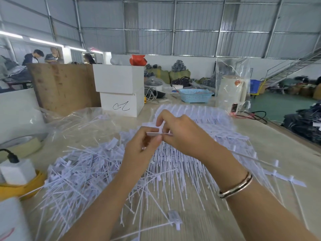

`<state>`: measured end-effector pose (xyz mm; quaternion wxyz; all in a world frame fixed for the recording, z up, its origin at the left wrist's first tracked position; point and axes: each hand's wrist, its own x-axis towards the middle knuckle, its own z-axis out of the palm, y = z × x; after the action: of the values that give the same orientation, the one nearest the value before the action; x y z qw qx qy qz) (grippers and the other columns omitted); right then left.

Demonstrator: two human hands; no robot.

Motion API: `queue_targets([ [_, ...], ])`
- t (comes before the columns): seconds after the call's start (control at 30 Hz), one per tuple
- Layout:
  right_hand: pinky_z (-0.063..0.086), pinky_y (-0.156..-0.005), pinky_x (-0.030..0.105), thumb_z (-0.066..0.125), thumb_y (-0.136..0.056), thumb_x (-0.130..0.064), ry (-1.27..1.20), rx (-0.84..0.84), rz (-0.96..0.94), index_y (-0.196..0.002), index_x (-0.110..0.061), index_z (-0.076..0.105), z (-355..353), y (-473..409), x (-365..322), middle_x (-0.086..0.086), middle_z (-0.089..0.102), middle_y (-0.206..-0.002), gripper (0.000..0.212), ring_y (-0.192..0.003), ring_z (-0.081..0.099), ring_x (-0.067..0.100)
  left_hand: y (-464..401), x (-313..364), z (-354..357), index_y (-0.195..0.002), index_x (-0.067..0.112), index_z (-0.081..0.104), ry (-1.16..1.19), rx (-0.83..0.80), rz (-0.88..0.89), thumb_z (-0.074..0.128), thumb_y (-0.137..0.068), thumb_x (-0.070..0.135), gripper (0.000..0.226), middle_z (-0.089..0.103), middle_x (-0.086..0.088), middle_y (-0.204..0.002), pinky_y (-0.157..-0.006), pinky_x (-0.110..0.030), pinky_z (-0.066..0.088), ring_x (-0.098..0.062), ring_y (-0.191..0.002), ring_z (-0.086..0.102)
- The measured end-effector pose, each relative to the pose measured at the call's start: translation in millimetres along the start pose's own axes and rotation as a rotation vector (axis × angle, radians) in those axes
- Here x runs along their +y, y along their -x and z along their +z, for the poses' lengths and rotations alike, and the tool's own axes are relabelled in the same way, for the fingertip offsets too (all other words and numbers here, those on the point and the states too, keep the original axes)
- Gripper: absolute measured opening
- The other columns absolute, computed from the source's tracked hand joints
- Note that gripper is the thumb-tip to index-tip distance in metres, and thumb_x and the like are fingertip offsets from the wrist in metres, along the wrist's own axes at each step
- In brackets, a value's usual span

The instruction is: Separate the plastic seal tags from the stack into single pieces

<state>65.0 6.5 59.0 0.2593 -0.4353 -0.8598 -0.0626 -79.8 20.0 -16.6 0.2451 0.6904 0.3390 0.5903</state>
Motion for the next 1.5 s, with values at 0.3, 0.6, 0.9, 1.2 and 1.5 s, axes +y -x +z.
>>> queue_targets([
  [0.3, 0.032, -0.089, 0.036, 0.045, -0.097, -0.041, 0.237, -0.131, 0.037, -0.088, -0.023, 0.06, -10.9, 1.2, 11.8, -0.012, 0.04, -0.057, 0.025, -0.064, 0.041, 0.017, -1.6, 1.9, -2.1, -0.082, 0.025, 0.055, 0.035, 0.115, -0.064, 0.056, -0.085, 0.049, 0.025, 0.068, 0.004, -0.074, -0.069, -0.033, 0.048, -0.019, -0.069, 0.063],
  [0.6, 0.023, -0.078, 0.034, 0.036, -0.099, -0.039, 0.373, -0.056, -0.025, -0.073, -0.027, 0.048, 0.1, -0.2, 5.3, -0.007, 0.05, -0.067, 0.031, -0.065, 0.044, 0.017, -5.3, 8.1, -1.9, -0.069, 0.027, 0.07, 0.196, 0.19, -0.174, 0.065, -0.086, 0.028, 0.018, 0.069, -0.002, -0.064, -0.059, -0.015, 0.05, -0.008, -0.059, 0.064],
  [0.9, 0.026, -0.083, 0.031, 0.03, -0.101, -0.032, 0.442, 0.104, -0.065, -0.094, -0.028, 0.063, 8.6, -0.7, 6.0, -0.007, 0.063, -0.092, 0.034, -0.074, 0.056, 0.02, -11.3, 15.1, 7.9, -0.063, 0.021, 0.064, 0.563, 0.33, -0.435, 0.058, -0.092, 0.03, 0.031, 0.062, 0.003, -0.055, -0.056, -0.018, 0.051, -0.01, -0.06, 0.065],
  [1.2, 0.037, -0.087, 0.038, 0.037, -0.099, -0.031, 0.373, 0.037, 0.059, -0.125, -0.03, 0.054, -9.7, 0.5, 14.2, -0.005, 0.06, -0.11, 0.031, -0.09, 0.06, 0.02, -19.0, -11.4, -37.1, -0.087, 0.018, 0.065, -0.195, 0.5, -0.359, 0.049, -0.095, 0.02, 0.018, 0.065, 0.0, -0.08, -0.063, -0.025, 0.043, -0.022, -0.078, 0.06],
  [1.5, 0.023, -0.074, 0.005, 0.042, -0.087, 0.003, 0.029, -0.154, -0.009, -0.12, -0.022, 0.038, -3.7, 2.3, 11.9, -0.007, 0.053, -0.103, 0.041, -0.084, 0.043, 0.018, -4.7, 11.3, -9.3, -0.108, 0.04, 0.053, -0.08, -0.042, 0.055, 0.057, -0.089, 0.035, 0.02, 0.067, 0.015, -0.097, -0.08, -0.013, 0.047, -0.001, -0.093, 0.062],
])
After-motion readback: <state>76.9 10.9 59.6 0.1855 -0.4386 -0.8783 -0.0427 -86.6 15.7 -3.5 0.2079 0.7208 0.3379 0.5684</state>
